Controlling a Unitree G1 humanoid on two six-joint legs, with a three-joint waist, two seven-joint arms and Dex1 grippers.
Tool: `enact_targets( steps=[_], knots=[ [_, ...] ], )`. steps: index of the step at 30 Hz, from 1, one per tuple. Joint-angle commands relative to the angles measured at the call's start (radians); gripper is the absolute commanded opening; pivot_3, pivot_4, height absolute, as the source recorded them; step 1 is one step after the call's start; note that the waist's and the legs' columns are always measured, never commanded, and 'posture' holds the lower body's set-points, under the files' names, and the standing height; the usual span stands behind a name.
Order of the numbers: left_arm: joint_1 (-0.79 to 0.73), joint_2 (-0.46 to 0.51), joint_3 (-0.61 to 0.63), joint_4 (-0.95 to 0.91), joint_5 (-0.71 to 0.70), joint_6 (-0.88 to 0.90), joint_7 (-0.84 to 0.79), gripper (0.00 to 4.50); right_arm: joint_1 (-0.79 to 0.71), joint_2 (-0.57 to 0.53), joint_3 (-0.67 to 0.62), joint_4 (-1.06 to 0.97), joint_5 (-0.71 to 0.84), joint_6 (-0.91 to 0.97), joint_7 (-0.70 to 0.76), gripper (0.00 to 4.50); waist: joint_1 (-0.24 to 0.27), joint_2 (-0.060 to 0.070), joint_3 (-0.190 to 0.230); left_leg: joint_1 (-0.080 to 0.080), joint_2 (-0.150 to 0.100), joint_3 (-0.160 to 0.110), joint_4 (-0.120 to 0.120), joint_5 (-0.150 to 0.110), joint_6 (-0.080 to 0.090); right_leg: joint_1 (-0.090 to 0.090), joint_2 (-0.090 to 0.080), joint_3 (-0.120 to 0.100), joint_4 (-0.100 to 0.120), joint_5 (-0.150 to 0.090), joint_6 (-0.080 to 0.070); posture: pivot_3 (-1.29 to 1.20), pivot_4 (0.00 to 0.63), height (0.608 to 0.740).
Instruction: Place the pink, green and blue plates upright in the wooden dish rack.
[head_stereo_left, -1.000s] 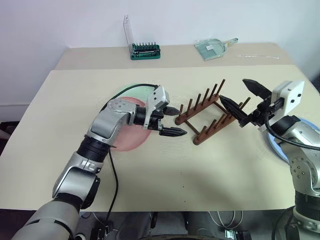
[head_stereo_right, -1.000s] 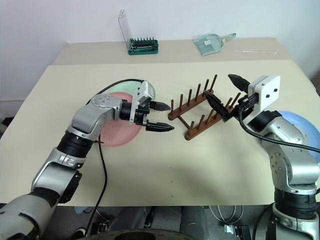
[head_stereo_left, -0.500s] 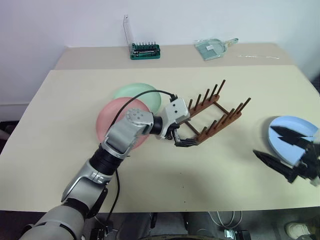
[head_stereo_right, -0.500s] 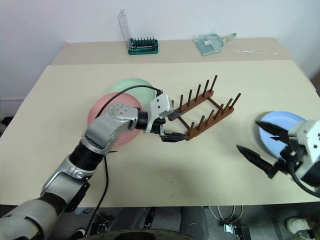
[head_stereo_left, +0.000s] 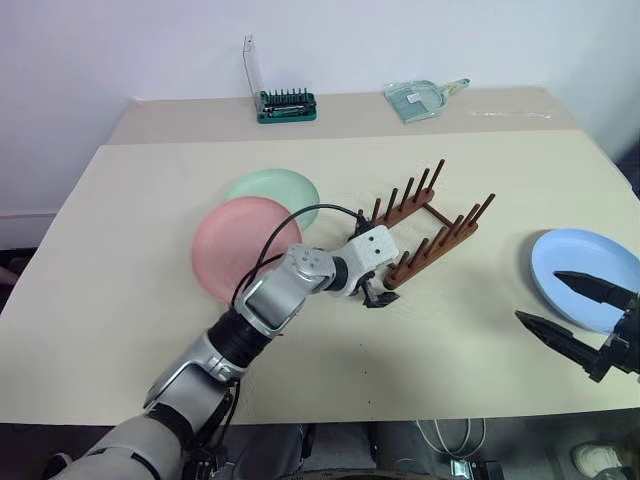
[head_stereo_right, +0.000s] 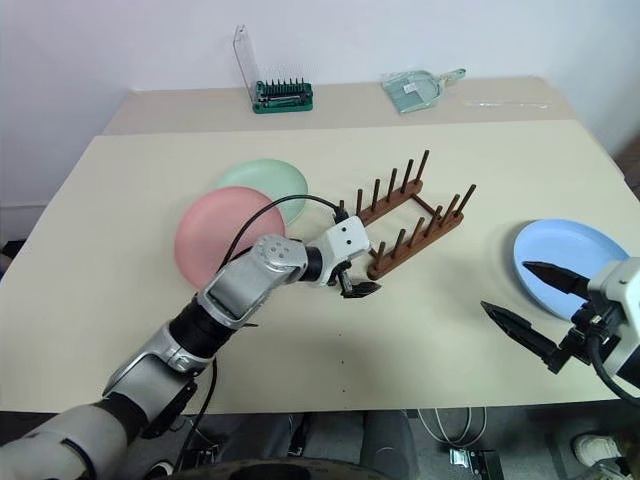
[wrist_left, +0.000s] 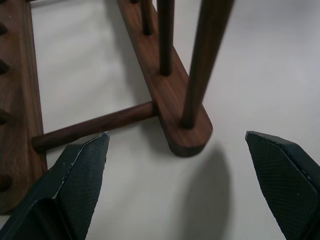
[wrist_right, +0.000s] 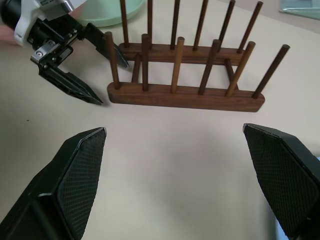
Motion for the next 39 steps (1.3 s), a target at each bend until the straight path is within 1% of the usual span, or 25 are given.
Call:
enact_targets(
  steps=[1, 8, 11, 14, 15, 17, 19, 20, 22, 26, 28, 32, 35, 39],
  knots=[
    [0.014, -0.04, 0.043, -0.003, -0.021, 0.027, 0.021, 4.5, -0.003, 0.005, -0.025, -0.028, 0.01, 0.001, -0.012, 4.49, -0.001, 0.0, 0.0, 0.0, 0.0, 0.0, 0.0, 0.0, 0.0, 0.0, 0.0, 0.0, 0.0, 0.0, 0.0, 0.0, 0.15, 0.74],
    [0.033, -0.086, 0.066, -0.004, -0.053, 0.125, 0.029, 4.5, -0.028, -0.007, -0.018, -0.023, 0.002, 0.003, -0.031, 4.49, -0.001, 0.0, 0.0, 0.001, 0.001, 0.001, 0.0, 0.0, 0.0, 0.001, 0.0, 0.0, -0.001, 0.0, 0.001, 0.0, 0.15, 0.74],
    [0.036, -0.121, 0.111, 0.014, -0.088, 0.177, 0.042, 4.5, -0.034, -0.008, -0.016, -0.023, 0.0, 0.003, -0.036, 4.49, -0.001, 0.0, 0.0, 0.001, 0.001, 0.001, 0.0, -0.001, 0.0, 0.002, 0.001, 0.0, -0.002, 0.0, 0.001, 0.0, 0.15, 0.74],
    [0.037, -0.129, 0.108, 0.027, -0.092, 0.193, 0.043, 3.67, -0.04, -0.008, -0.014, -0.028, 0.001, 0.005, -0.043, 4.5, 0.0, 0.0, 0.0, 0.001, 0.001, 0.001, 0.0, -0.001, 0.0, 0.002, 0.001, 0.0, -0.002, 0.001, 0.001, 0.0, 0.15, 0.74],
    [0.037, -0.13, 0.105, 0.029, -0.092, 0.195, 0.044, 3.26, -0.041, -0.008, -0.013, -0.03, 0.001, 0.005, -0.045, 4.5, 0.0, 0.0, 0.0, 0.001, 0.001, 0.001, 0.0, -0.001, 0.0, 0.002, 0.001, 0.0, -0.002, 0.001, 0.001, 0.0, 0.15, 0.74],
    [0.035, -0.13, 0.103, 0.034, -0.096, 0.215, 0.047, 2.15, -0.045, -0.008, -0.013, -0.031, 0.002, 0.006, -0.049, 4.5, 0.0, 0.0, 0.0, 0.002, 0.001, 0.001, 0.0, -0.001, 0.0, 0.002, 0.001, 0.0, -0.002, 0.001, 0.001, 0.0, 0.15, 0.74],
    [0.03, -0.125, 0.095, 0.042, -0.087, 0.221, 0.051, 1.2, -0.051, -0.007, -0.015, -0.031, 0.006, 0.008, -0.054, 4.5, 0.0, 0.0, 0.0, 0.002, 0.001, 0.001, 0.0, -0.001, 0.0, 0.003, 0.001, 0.0, -0.002, 0.001, 0.001, 0.0, 0.15, 0.74],
    [0.028, -0.122, 0.09, 0.043, -0.084, 0.219, 0.05, 0.8, -0.052, -0.007, -0.015, -0.032, 0.005, 0.008, -0.055, 4.5, 0.002, 0.0, 0.0, 0.002, 0.001, 0.001, 0.0, -0.001, 0.0, 0.003, 0.001, 0.0, -0.003, 0.001, 0.001, 0.0, 0.15, 0.74],
    [0.025, -0.115, 0.08, 0.043, -0.083, 0.218, 0.044, 0.79, -0.053, -0.007, -0.013, -0.033, 0.0, 0.007, -0.056, 4.5, 0.003, 0.002, -0.001, 0.004, 0.003, 0.003, 0.0, -0.001, 0.0, 0.008, 0.001, -0.001, -0.006, 0.001, 0.003, 0.0, 0.15, 0.74],
    [0.018, -0.107, 0.073, 0.046, -0.07, 0.187, 0.05, 0.79, -0.055, -0.002, -0.008, -0.039, -0.003, 0.005, -0.063, 4.5, 0.002, 0.002, -0.002, 0.004, 0.003, 0.003, 0.0, -0.001, 0.001, 0.009, 0.001, -0.001, -0.007, 0.002, 0.004, 0.0, 0.15, 0.74],
    [0.003, -0.114, 0.104, 0.063, -0.072, 0.141, 0.062, 0.79, -0.059, -0.001, -0.005, -0.041, -0.003, 0.004, -0.07, 4.5, 0.003, 0.002, -0.002, 0.004, 0.003, 0.003, 0.0, -0.001, 0.001, 0.009, 0.001, -0.001, -0.007, 0.002, 0.004, 0.0, 0.15, 0.74],
    [-0.064, -0.092, 0.127, 0.141, -0.057, -0.043, 0.026, 0.79, -0.066, 0.002, 0.001, -0.039, -0.002, 0.003, -0.076, 4.5, 0.002, 0.002, -0.001, 0.004, 0.003, 0.003, 0.0, -0.001, 0.001, 0.008, 0.001, -0.001, -0.008, 0.003, 0.004, 0.0, 0.15, 0.74],
    [-0.11, -0.078, 0.146, 0.207, -0.071, -0.143, -0.032, 0.79, -0.076, -0.002, 0.003, -0.035, -0.001, 0.001, -0.077, 4.5, -0.002, 0.002, -0.001, 0.003, 0.003, 0.003, 0.0, -0.001, 0.001, 0.007, 0.001, -0.001, -0.008, 0.003, 0.004, 0.0, 0.15, 0.74],
    [-0.125, -0.042, 0.132, 0.214, -0.129, -0.254, -0.237, 0.79, -0.106, -0.012, 0.024, -0.025, -0.003, 0.002, -0.08, 4.5, -0.001, 0.003, -0.001, 0.002, 0.004, 0.004, 0.0, -0.001, 0.001, 0.006, 0.001, -0.001, -0.01, 0.003, 0.003, 0.0, 0.15, 0.74]
  ],
)
